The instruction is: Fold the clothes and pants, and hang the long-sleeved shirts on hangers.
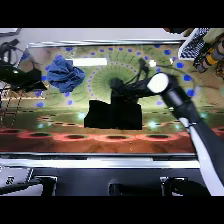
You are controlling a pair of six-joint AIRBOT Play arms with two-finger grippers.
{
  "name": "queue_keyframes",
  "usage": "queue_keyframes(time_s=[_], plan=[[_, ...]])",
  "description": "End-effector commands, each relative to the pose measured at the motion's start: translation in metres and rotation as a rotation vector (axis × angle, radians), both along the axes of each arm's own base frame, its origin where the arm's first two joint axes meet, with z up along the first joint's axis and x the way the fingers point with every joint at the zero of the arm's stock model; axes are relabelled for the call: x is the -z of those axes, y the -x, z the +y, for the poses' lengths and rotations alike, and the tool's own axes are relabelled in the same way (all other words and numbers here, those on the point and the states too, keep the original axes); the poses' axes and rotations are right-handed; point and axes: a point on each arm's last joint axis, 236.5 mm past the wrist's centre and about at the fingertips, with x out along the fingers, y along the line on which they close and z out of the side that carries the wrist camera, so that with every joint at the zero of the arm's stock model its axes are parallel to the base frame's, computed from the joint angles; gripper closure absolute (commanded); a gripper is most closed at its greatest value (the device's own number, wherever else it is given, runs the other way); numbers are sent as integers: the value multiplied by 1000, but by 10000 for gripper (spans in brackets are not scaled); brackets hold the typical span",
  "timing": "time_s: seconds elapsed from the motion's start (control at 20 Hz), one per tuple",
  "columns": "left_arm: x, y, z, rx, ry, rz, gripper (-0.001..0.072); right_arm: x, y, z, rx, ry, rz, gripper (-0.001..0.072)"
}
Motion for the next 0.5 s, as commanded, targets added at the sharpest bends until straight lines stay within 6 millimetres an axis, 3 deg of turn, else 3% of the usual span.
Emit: queue_keyframes(time_s=[0.0,0.2,0.45], plan=[[-8,5,21,-26,-26,-20,690,27,-8,42,21,-39,2,687],[-10,-1,21,-24,-28,-48,690,53,-15,60,35,-56,28,687],[-9,-4,21,-26,-27,-53,690,87,-10,66,31,-43,120,685]])
